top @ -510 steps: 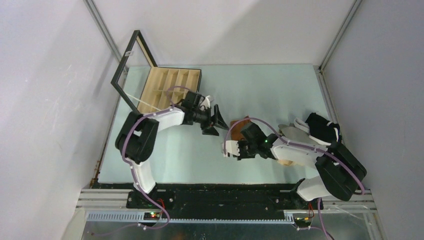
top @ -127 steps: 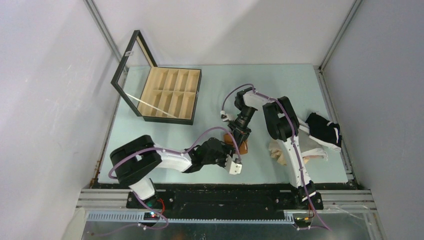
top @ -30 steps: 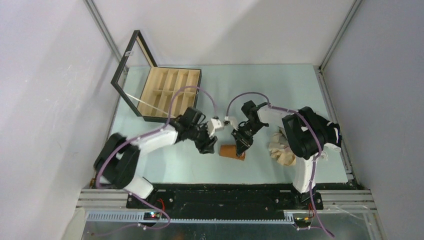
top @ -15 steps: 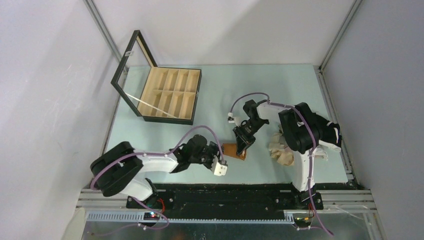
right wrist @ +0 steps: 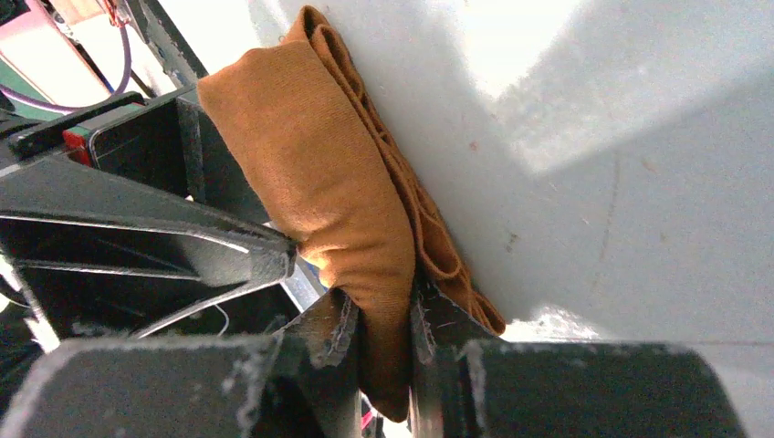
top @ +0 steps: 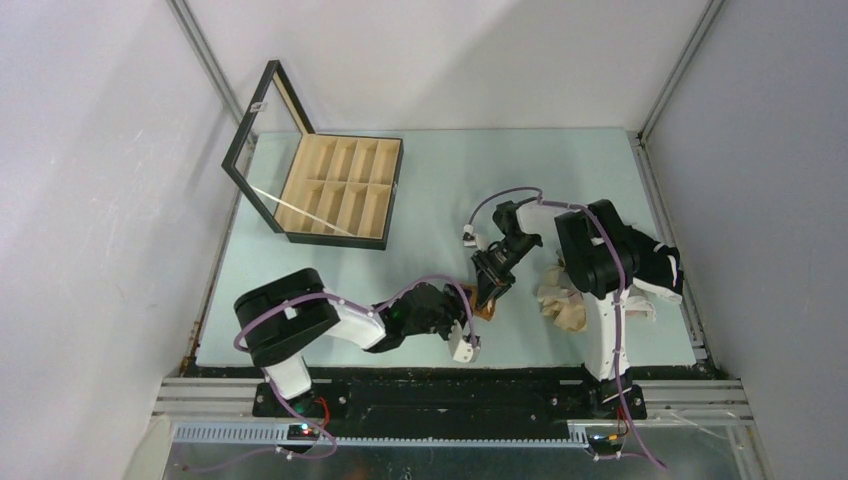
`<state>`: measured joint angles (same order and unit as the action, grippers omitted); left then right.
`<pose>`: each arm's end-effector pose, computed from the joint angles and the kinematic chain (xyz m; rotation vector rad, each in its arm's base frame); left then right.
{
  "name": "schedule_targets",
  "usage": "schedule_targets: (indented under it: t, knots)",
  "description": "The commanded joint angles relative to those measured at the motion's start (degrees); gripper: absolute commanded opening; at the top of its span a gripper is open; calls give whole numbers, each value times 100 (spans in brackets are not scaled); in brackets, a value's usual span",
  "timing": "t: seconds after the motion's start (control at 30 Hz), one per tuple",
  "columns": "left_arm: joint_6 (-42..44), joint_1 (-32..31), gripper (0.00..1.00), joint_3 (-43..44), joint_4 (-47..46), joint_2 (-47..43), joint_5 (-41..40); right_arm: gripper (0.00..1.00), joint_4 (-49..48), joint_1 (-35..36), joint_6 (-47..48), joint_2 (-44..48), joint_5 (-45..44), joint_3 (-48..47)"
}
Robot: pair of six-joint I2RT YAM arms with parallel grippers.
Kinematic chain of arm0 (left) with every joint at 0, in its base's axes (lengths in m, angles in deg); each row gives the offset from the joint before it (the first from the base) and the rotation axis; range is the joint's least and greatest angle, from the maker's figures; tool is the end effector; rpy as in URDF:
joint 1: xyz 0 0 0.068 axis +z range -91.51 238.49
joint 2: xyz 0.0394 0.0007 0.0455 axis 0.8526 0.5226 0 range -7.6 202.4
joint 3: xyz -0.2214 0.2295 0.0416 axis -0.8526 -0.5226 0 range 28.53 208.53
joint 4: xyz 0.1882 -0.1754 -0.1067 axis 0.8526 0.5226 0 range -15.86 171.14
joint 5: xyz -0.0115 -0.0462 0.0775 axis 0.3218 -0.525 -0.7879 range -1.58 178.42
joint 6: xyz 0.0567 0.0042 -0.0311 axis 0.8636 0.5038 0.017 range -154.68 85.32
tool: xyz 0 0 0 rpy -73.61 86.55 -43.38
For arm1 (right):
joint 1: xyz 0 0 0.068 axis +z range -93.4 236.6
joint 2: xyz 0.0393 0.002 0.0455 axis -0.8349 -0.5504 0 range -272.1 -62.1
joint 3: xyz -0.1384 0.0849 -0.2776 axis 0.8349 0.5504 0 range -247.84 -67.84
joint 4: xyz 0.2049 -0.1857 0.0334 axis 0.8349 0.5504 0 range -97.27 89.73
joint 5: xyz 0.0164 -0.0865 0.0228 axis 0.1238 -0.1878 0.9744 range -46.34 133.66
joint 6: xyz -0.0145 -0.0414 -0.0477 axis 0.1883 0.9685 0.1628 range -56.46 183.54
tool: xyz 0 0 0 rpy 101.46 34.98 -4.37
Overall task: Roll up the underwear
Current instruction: Roll the underwear to the center of the board.
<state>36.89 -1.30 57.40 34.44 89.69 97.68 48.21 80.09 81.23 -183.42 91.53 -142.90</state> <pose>0.1545 -0.2816 0.1429 1.9206 0.7591 -0.0408 0.3397 0.1886 0.1275 0.8241 -2.5388 -1.1685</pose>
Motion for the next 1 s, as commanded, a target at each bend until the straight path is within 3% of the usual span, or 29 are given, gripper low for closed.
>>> schedule_targets:
  t: [0.0,0.23,0.3,0.43,0.53,0.57,0.7,0.77,0.87,0.97]
  knots:
    - [-41,-7,50,258,758,341,-885,5,-3,-64,200,-374,-1437,159]
    - [362,-63,26,619,1761,495,-896,9,18,-58,127,-418,-1526,107]
    - [790,-75,19,740,2555,576,-844,14,-13,-47,60,-386,-1559,132]
    - [1302,-85,4,979,3364,732,-900,39,-85,-86,162,-88,-1545,114]
    - [1191,-112,0,1120,3590,692,-872,77,-206,-334,363,599,-1440,2]
    - [1095,-143,0,1134,3618,630,-807,94,-337,-405,425,1077,-1332,-36]
    - [885,-288,0,1090,3707,397,-594,99,-1203,-832,460,2727,-1343,216]
    - [862,-311,0,1054,3823,309,-544,99,-2260,-1119,211,3900,-1689,861]
    - [826,-292,0,1263,4763,284,-496,99,-4059,-1156,57,5798,-2617,2245]
    - [680,-178,0,1902,6292,294,62,99,-4137,-1106,238,6707,-2670,2716]
